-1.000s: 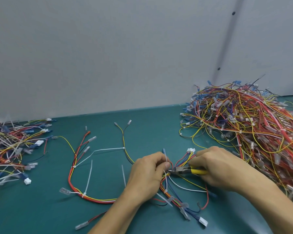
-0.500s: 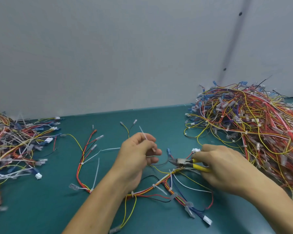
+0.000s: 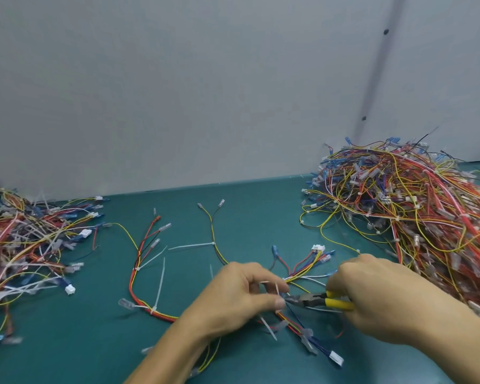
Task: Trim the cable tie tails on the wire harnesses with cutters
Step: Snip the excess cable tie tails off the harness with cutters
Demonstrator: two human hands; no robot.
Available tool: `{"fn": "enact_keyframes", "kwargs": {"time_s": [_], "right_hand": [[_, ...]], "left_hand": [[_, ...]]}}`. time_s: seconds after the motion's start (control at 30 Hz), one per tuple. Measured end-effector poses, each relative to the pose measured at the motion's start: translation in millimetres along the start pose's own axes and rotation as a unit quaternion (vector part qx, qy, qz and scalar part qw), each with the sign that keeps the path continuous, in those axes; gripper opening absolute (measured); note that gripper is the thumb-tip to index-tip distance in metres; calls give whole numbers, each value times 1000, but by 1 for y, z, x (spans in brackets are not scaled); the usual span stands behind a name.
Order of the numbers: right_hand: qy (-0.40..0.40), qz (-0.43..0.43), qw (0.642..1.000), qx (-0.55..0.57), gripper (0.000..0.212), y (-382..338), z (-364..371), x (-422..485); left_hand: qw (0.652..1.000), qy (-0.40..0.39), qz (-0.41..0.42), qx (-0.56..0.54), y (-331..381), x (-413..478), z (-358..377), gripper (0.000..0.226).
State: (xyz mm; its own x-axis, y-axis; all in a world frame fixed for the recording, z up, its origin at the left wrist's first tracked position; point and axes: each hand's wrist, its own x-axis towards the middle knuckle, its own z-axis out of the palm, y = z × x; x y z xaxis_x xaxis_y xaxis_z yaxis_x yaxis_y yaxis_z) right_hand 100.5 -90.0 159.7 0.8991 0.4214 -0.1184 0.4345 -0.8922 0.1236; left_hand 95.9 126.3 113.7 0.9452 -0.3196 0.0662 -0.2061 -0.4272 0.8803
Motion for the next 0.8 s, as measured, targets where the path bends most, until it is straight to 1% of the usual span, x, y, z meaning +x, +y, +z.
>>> {"fn": "enact_keyframes", "kwargs": {"time_s": [0.07, 0.1, 0.27, 0.43, 0.57, 0.8], "right_hand": [[0, 18, 1000, -19, 16, -5, 2, -2], [-1, 24, 999, -28, 15, -8, 4, -3], [-9, 35, 999, -34, 12, -17, 9, -10], [1, 47, 999, -17, 19, -20, 13, -11], [1, 28, 1000, 3, 7, -20, 9, -14], [25, 22, 999, 26, 8, -22, 6, -18]], "left_hand": [[1000, 6, 4, -9, -3, 2, 1, 11], [1000, 3, 4, -24, -4, 3, 0, 9], [996, 1, -26, -82, -6, 5, 1, 10], [996, 7, -35, -84, -5, 6, 2, 13], [995, 5, -37, -92, -4, 6, 2, 13], [994, 7, -39, -101, -5, 6, 3, 12]]}}
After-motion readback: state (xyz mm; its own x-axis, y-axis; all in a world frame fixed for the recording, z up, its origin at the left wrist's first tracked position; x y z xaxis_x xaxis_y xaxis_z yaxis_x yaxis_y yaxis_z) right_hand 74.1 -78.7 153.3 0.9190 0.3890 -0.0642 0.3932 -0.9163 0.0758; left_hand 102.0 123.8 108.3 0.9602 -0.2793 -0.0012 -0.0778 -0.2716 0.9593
